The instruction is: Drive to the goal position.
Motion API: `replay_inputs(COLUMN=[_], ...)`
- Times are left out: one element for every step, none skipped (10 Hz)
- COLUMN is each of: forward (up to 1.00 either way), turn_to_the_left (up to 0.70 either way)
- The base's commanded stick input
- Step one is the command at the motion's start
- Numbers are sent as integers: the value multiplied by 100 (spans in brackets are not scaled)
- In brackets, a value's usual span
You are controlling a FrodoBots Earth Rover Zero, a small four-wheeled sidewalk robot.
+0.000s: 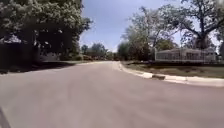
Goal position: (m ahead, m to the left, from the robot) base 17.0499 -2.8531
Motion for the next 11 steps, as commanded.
replay_inputs(forward=[70,70,70,70,70,70,70,70,70,70,70], turn_to_the_left=[0,0,0,0,0,0,0,0,0,0,0])
